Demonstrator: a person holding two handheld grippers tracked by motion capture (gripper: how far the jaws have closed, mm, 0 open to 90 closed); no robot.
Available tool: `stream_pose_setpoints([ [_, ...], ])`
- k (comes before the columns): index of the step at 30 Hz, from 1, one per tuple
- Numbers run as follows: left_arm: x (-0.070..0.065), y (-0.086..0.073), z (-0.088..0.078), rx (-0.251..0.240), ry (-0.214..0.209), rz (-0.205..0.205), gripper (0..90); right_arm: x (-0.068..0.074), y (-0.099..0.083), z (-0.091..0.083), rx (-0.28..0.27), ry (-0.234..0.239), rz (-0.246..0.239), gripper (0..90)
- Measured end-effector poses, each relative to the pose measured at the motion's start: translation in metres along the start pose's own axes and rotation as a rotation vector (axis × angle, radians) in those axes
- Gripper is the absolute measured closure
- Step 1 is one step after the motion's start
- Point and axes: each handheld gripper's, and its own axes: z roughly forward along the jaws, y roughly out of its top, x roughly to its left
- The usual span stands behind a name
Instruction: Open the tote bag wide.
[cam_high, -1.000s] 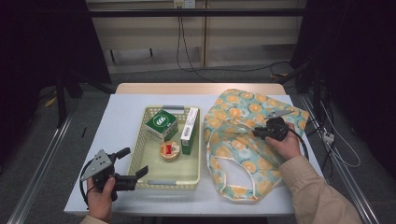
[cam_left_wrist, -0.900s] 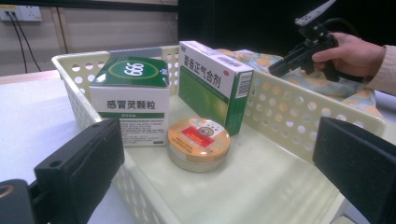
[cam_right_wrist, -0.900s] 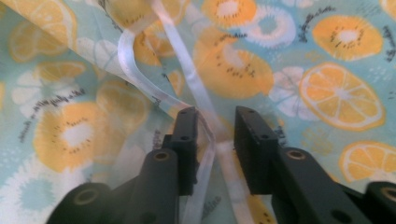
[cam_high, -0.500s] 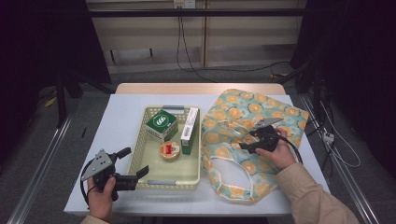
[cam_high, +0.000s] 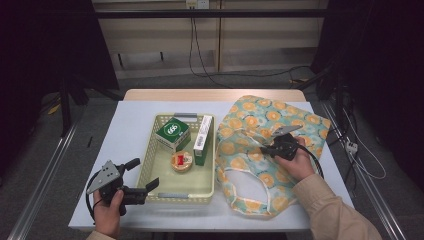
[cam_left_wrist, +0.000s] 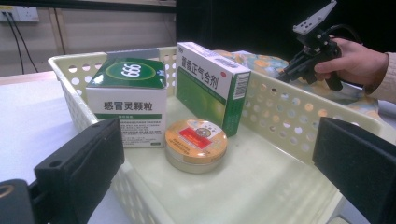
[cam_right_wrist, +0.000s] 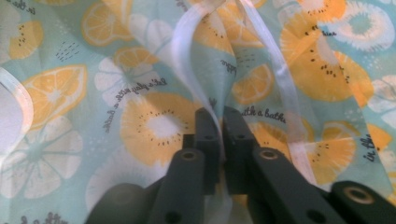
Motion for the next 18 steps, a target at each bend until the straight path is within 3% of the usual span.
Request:
stream_pose_setpoints([
  [1,0.000,0.000,0.000,0.001,-0.001,0.001,2.1,0.002,0.001,-0.001,0.003,0.011,-0.013,89.1],
  [3,0.000,0.000,0.000,0.001,0.000,-0.002,2.1,0.009,0.002,-0.002,0.012,0.083,-0.010,89.4],
  [5,0.000,0.000,0.000,-0.002,-0.003,-0.002,2.1,0.020,0.003,-0.004,0.031,0.125,-0.041,89.4],
  [9,0.000,0.000,-0.001,-0.013,0.001,-0.012,2.1,0.039,0.007,-0.014,-0.009,0.230,-0.031,89.4],
  [11,0.000,0.000,-0.001,-0.010,0.000,-0.008,2.1,0.041,0.009,-0.017,-0.028,0.213,-0.040,89.3],
  [13,-0.001,0.001,-0.001,-0.010,-0.005,-0.007,2.1,0.036,0.011,-0.018,-0.032,0.159,-0.054,89.0],
  [18,-0.001,0.001,0.000,-0.009,-0.006,0.001,2.1,0.012,0.006,-0.016,-0.049,0.033,-0.009,87.7],
])
